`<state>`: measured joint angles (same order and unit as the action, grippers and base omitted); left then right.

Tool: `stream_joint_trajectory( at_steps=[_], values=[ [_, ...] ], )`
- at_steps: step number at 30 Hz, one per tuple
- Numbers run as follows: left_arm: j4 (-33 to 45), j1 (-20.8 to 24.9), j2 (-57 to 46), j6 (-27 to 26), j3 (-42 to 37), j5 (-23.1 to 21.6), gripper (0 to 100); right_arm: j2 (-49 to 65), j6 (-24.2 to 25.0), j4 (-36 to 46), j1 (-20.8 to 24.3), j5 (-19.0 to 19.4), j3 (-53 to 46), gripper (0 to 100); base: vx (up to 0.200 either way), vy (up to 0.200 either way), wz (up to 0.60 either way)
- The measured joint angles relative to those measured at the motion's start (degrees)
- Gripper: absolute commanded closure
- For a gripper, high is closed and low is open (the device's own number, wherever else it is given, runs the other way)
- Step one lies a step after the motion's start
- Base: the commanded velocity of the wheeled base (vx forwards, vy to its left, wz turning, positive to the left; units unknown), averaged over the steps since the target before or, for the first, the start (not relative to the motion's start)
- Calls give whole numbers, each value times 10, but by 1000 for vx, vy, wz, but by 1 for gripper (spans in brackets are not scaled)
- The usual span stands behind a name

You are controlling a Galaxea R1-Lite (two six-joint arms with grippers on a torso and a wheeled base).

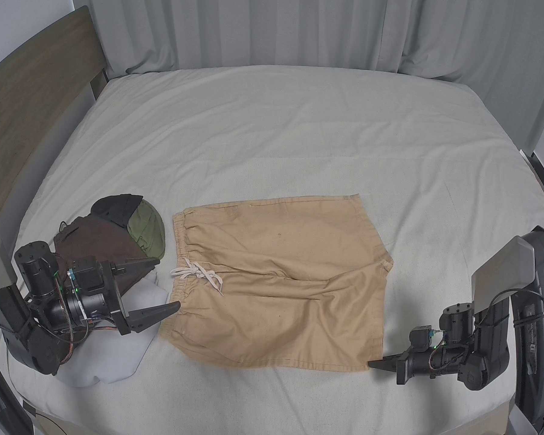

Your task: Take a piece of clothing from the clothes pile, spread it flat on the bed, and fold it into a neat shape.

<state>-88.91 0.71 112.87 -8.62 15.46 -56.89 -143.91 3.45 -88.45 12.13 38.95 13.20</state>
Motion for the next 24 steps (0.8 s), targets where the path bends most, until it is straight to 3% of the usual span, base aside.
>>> stream_joint_trajectory(
  at_steps=[24],
  values=[
    [0, -2, 13, 5, -4, -1, 0, 28, -5, 0, -52, -5, -54, 100, 0, 0, 0]
  ],
)
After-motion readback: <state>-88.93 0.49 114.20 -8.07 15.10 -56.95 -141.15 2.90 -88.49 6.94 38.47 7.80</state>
